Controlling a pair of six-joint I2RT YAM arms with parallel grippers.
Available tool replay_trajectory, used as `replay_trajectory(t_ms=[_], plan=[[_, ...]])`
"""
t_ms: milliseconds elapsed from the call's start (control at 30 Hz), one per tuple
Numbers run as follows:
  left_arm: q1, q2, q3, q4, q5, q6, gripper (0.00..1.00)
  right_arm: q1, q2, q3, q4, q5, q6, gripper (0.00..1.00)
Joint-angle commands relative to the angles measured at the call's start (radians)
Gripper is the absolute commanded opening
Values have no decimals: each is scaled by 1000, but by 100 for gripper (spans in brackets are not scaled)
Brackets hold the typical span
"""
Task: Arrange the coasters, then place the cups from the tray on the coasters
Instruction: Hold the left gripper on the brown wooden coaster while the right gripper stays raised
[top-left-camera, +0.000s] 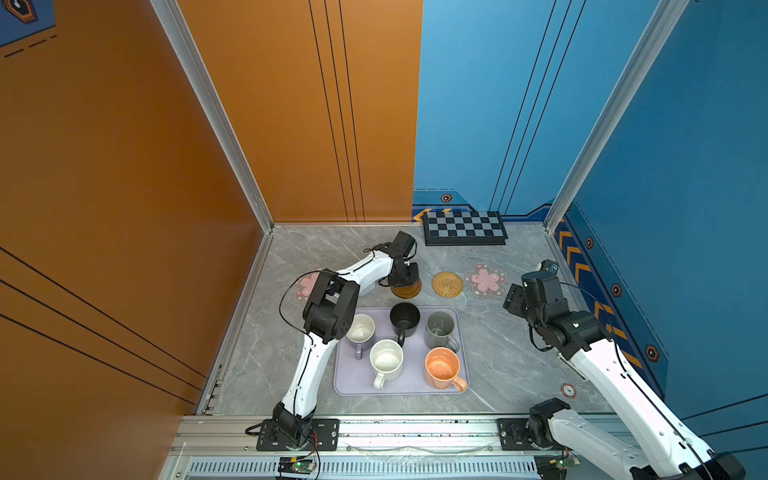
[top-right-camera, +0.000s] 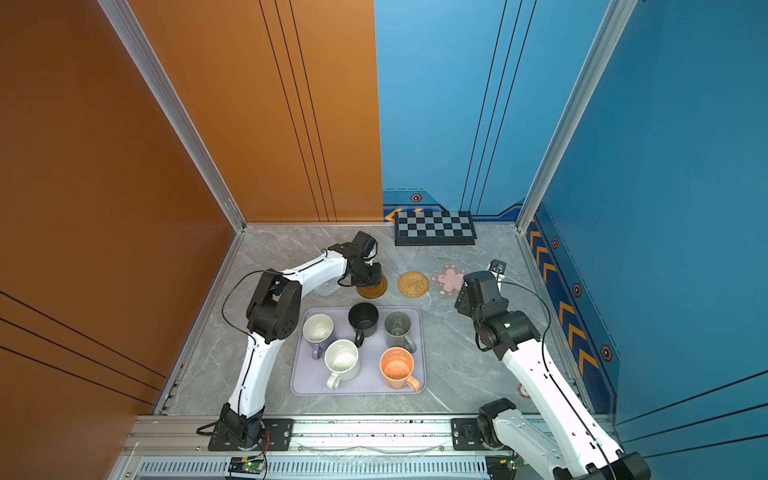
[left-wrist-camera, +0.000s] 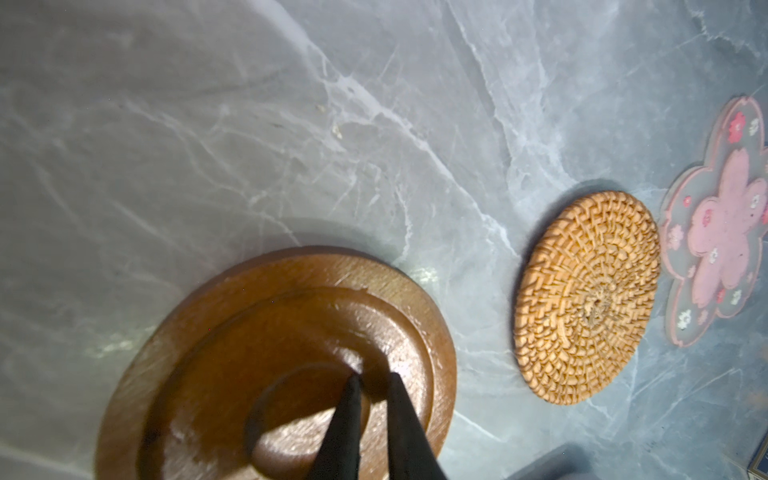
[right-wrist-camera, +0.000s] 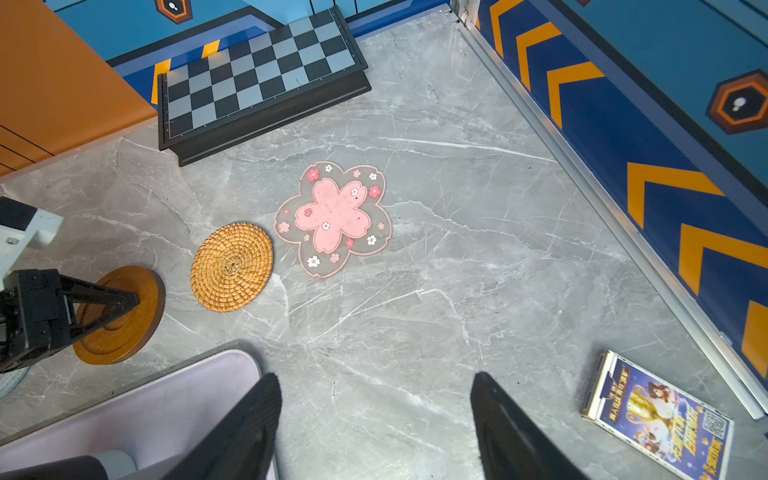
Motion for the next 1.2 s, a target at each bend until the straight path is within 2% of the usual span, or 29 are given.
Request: replay_trajectory(t_ms=[0,333,833,1167], plan=[[5,13,-2,-56,-27,15,17,-4,-5,-14,-26,-5,13,75],[25,-98,-51,-57,-59,50,18,-5,-32,-38,-25,-14,24,75],[7,32,23,-55,-21,33,18,-8,5,-41,-20,-15,18,74],[26,52,22,-55,-116,7,17,-8,45,-42,6,-37,25,75]])
